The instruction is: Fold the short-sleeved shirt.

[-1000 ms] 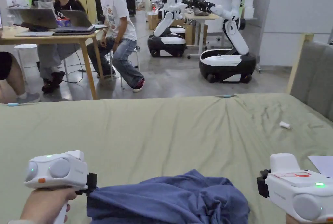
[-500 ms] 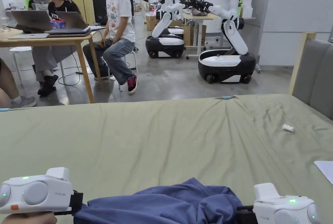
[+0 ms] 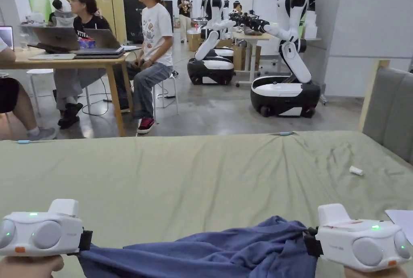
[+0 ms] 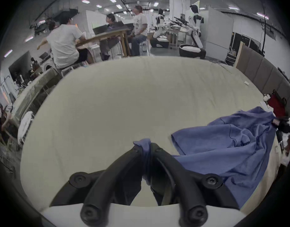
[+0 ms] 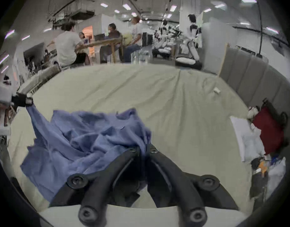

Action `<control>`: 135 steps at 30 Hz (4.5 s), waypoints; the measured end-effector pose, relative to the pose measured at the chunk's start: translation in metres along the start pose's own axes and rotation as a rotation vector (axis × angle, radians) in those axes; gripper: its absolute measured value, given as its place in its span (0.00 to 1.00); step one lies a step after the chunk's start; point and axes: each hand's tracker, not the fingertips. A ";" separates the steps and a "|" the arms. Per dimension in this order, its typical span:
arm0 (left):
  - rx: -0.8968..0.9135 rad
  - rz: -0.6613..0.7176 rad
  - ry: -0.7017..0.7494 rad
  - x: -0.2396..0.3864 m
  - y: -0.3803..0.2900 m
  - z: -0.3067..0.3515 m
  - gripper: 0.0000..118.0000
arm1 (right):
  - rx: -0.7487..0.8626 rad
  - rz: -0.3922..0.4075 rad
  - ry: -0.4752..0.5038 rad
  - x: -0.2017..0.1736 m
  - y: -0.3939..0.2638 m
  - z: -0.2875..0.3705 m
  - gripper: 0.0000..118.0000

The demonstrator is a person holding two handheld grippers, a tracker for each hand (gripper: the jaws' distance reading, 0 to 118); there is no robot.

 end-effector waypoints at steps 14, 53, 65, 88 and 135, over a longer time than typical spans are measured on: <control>0.372 0.033 0.206 -0.060 0.100 0.146 0.04 | 0.384 -0.018 -0.151 -0.021 0.148 0.140 0.05; 0.220 0.146 -0.022 -0.062 -0.030 0.148 0.05 | 0.295 0.000 -0.126 -0.015 -0.006 0.135 0.05; -0.001 0.190 -0.072 -0.079 -0.224 0.128 0.16 | -0.003 -0.004 -0.083 -0.059 -0.184 0.147 0.17; 0.394 0.011 -0.018 0.008 -0.121 0.209 0.00 | 0.355 0.038 -0.051 -0.211 -0.044 0.167 0.00; 0.027 0.182 -0.067 -0.067 -0.192 0.136 0.00 | 0.053 -0.033 -0.049 -0.114 -0.024 0.019 0.00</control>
